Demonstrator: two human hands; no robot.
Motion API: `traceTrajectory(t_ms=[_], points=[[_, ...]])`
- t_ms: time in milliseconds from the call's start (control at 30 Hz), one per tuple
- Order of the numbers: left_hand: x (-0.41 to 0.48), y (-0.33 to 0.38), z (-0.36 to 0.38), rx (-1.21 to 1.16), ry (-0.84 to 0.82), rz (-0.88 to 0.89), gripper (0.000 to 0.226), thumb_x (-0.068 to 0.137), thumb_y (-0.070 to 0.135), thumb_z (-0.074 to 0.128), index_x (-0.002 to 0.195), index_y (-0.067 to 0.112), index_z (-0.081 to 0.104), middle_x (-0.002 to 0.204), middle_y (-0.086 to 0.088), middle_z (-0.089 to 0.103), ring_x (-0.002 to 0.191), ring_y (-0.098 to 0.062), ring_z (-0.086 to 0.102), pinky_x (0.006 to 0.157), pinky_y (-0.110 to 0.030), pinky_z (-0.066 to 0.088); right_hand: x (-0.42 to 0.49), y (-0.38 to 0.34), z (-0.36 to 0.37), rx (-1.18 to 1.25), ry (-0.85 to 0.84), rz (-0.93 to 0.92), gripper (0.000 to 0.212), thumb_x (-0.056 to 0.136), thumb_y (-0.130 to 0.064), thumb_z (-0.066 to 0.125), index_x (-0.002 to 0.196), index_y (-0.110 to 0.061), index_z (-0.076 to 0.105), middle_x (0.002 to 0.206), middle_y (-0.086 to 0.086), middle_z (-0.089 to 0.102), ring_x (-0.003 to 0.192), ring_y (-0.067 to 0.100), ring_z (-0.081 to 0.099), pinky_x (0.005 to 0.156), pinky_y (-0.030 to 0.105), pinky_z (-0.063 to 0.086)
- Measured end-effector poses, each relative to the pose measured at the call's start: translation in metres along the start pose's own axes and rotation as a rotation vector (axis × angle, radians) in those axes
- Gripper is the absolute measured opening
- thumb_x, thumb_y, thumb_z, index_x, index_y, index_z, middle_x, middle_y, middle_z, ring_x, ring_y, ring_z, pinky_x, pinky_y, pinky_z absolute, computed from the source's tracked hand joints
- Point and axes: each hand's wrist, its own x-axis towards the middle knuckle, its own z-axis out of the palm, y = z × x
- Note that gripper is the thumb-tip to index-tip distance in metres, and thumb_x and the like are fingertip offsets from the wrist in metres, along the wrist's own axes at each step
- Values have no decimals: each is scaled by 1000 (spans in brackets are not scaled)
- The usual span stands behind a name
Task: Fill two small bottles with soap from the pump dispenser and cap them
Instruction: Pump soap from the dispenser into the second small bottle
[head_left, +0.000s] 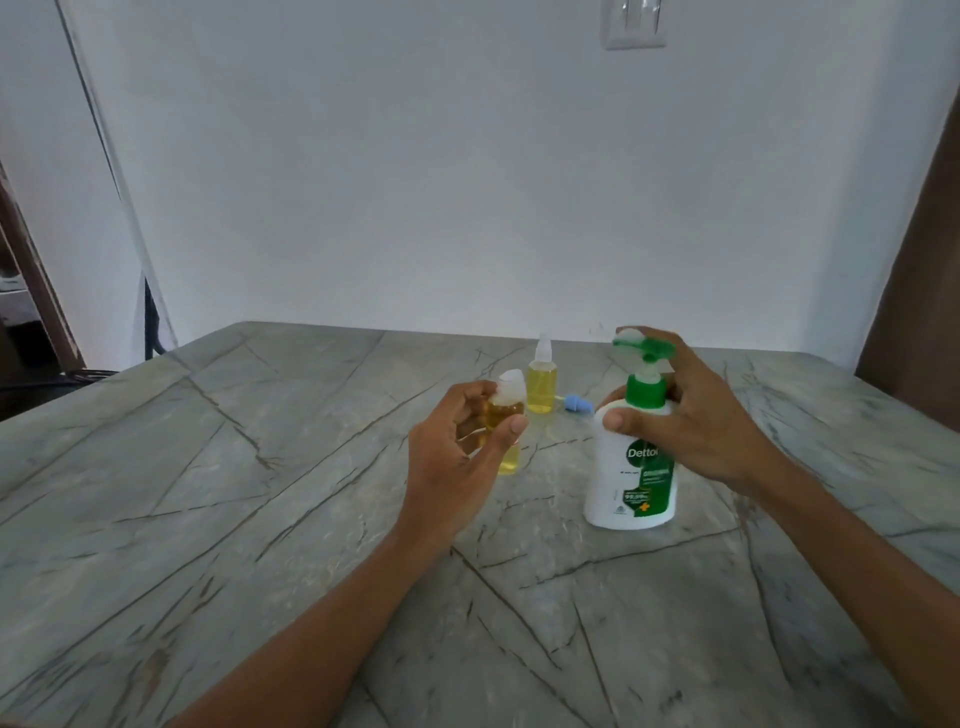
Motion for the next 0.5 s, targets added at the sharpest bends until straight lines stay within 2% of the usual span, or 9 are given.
traceTrajectory(t_ms=[100, 167, 233, 333, 400, 500], points=[[1, 0, -3, -9, 18, -8, 35, 78, 41, 73, 109, 34, 59, 104, 6, 73, 95, -10, 72, 80, -31, 60, -3, 4, -1, 0, -79, 48, 93, 53, -43, 90, 125, -59, 34, 91, -13, 67, 80, 2, 67, 64, 14, 51], [2, -1, -5, -20, 24, -13, 36, 78, 41, 74, 111, 30, 61, 104, 5, 73, 95, -10, 72, 80, -31, 61, -4, 6, -4, 18, -122, 79, 105, 52, -26, 93, 130, -56, 31, 94, -11, 68, 82, 8, 69, 66, 18, 54], [3, -1, -6, -22, 32, -20, 38, 78, 41, 74, 111, 26, 62, 103, 7, 73, 94, -8, 71, 79, -29, 60, -5, 6, -8, 46, -142, 122, 106, 55, -14, 92, 131, -51, 29, 98, -5, 69, 83, 13, 71, 65, 21, 55], [2, 4, -6, -18, 37, -30, 32, 76, 41, 73, 105, 34, 60, 97, 19, 70, 91, 0, 69, 75, -18, 57, -3, 11, -12, 38, -86, 145, 98, 56, -13, 91, 126, -49, 32, 102, 0, 68, 82, 14, 71, 64, 25, 58], [2, 5, -7, -5, 30, -33, 30, 75, 43, 72, 102, 39, 58, 95, 23, 68, 90, 5, 68, 73, -14, 55, 3, 17, -17, 6, -16, 147, 100, 57, -16, 91, 132, -44, 32, 103, 0, 67, 84, 13, 71, 68, 30, 60], [2, 3, -7, 5, 27, -46, 29, 77, 41, 72, 101, 41, 57, 95, 22, 67, 90, 7, 67, 74, -14, 54, 20, 25, -28, 39, 82, 159, 99, 62, -16, 89, 135, -45, 29, 105, -5, 63, 85, 10, 69, 65, 23, 57]])
